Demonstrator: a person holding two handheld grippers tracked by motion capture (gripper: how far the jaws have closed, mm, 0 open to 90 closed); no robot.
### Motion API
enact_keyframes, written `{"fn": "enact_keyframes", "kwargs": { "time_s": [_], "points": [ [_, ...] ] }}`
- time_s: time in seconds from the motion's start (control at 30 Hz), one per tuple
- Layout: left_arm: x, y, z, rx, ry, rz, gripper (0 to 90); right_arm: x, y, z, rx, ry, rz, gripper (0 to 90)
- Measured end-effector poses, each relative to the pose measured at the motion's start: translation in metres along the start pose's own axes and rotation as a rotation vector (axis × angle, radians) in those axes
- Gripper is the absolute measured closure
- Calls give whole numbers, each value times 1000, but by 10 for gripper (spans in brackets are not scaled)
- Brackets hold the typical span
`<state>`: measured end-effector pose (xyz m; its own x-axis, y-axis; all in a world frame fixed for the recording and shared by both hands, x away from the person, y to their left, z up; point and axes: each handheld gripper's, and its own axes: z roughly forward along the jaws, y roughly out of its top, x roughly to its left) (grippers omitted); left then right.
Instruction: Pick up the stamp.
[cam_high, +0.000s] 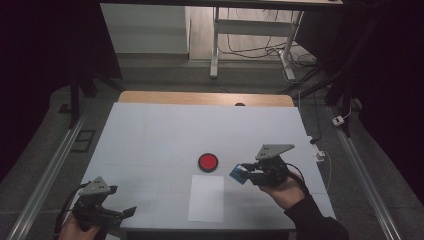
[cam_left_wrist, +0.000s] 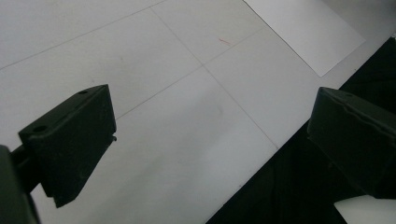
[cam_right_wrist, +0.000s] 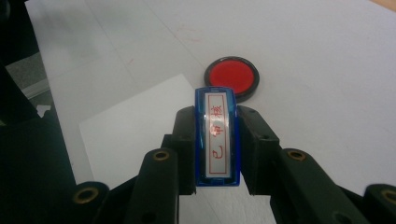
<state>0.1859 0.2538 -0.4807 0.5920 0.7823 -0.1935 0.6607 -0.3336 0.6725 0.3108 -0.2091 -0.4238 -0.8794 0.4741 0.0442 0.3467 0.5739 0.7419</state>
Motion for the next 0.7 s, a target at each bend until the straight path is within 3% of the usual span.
{"fn": "enact_keyframes", "kwargs": {
  "time_s": [0.27, 0.7],
  "points": [
    [0, 0, 0, 0, -3, 2, 15, 10, 10, 13, 8, 20, -29, 698],
    [1, 0, 0, -2, -7, 0, 15, 18, 22, 27, 9, 46, -37, 698]
  ]
}}
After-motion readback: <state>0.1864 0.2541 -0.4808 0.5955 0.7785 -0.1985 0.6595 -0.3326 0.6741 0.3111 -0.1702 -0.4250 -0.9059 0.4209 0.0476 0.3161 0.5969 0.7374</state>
